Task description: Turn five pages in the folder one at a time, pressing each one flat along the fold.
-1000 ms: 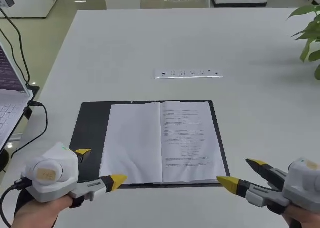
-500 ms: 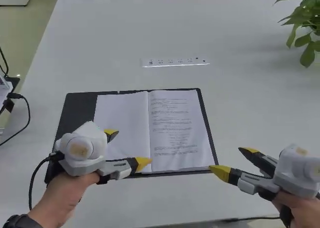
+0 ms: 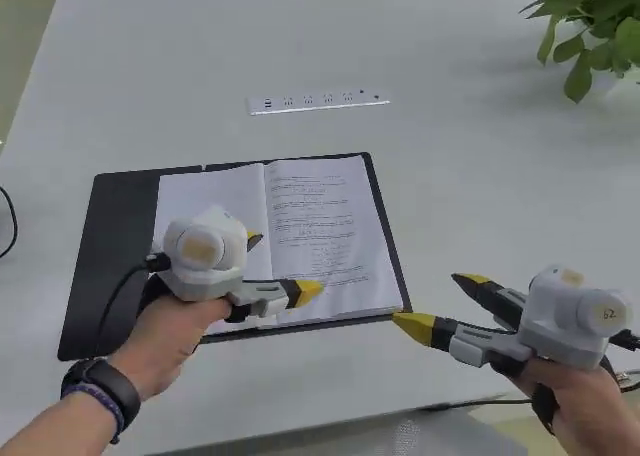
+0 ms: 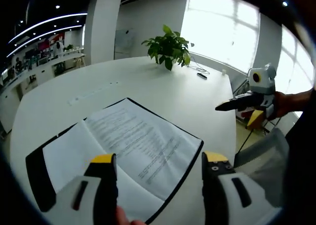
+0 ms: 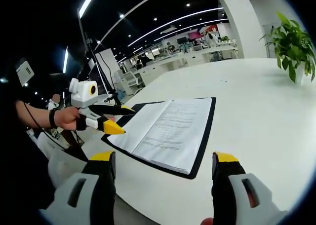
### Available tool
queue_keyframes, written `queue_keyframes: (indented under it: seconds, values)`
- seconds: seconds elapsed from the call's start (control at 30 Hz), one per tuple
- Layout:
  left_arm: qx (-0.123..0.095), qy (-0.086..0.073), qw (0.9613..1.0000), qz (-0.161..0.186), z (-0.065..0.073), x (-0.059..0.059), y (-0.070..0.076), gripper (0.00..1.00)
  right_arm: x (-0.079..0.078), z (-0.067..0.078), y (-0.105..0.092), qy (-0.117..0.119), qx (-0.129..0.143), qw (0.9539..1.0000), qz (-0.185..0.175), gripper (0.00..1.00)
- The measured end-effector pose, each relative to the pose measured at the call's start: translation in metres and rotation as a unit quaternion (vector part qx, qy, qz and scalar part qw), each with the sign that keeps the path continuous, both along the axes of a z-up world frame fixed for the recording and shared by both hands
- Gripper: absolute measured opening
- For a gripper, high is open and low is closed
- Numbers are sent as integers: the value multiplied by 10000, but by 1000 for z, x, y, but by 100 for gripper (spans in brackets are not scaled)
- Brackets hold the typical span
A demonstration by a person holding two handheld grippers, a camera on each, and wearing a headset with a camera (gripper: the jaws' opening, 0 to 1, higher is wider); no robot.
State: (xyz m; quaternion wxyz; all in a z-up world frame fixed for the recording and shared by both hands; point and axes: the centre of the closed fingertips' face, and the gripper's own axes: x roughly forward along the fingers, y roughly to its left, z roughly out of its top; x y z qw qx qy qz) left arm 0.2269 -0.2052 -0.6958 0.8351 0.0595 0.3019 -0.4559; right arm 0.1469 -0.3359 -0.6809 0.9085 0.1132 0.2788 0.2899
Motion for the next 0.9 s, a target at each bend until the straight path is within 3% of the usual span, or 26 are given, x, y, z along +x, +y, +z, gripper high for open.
queue_keyframes:
  seconds: [0.33,0.67,0.9]
  values:
    - [129,-14,9988,-476,-10,-1,-47,67,0,0,-5,21,67,10000,-57,79]
    - [388,62,9963,-760,-32,0,-88,69,-1,0,-3,50,124,9999,-28,78]
    - [603,117,9953,-755,-53,1,-107,69,-2,-4,-10,114,156,9998,-82,78]
